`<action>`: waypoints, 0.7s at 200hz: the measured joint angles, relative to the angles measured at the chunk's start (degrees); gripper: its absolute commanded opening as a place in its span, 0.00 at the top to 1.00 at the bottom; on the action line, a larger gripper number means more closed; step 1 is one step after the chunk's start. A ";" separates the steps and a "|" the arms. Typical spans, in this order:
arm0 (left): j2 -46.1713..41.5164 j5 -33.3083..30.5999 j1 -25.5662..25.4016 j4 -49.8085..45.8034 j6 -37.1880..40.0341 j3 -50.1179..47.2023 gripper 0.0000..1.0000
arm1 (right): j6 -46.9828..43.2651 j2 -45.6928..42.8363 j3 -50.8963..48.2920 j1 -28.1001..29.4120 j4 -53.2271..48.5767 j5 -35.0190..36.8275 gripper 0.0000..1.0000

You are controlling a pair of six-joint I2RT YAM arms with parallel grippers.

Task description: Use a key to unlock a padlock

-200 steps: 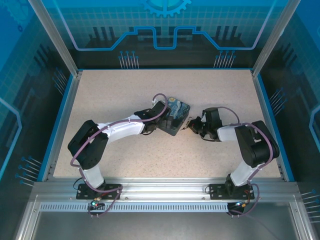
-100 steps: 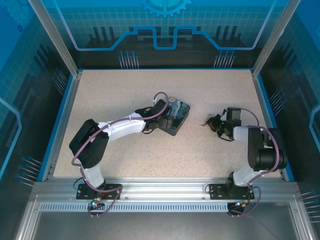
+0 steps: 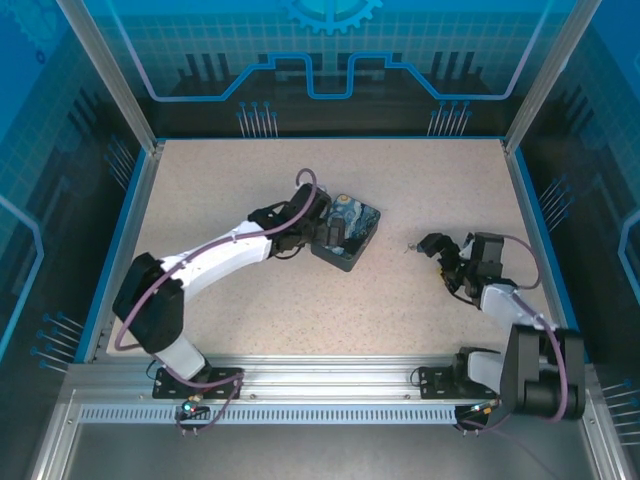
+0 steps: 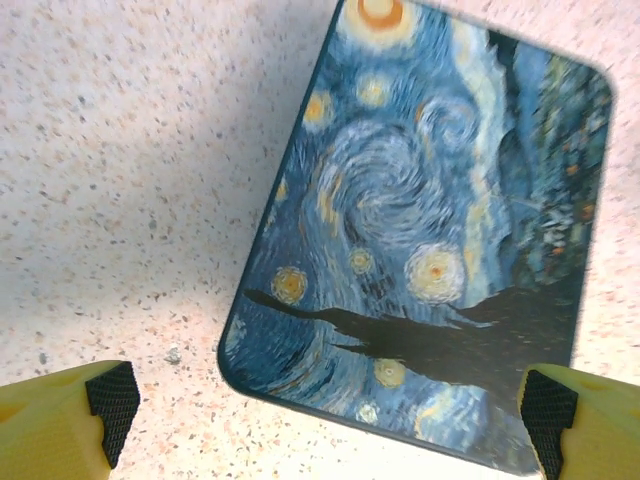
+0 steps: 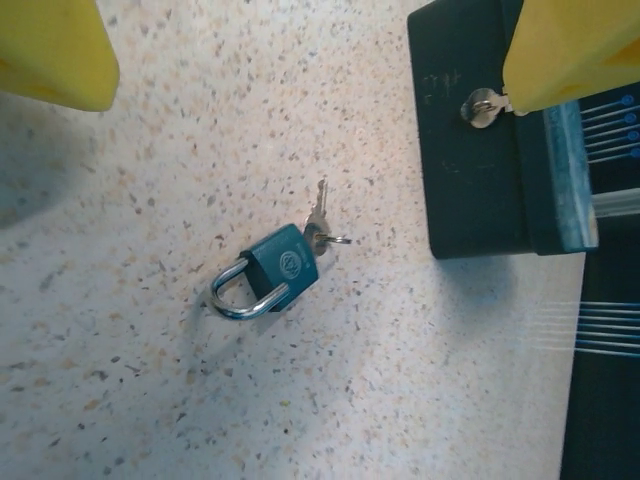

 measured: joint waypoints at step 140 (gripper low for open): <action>-42.05 -7.96 20.17 11.91 6.43 -31.56 0.01 | -10.25 -10.12 11.15 5.31 -19.56 27.04 0.00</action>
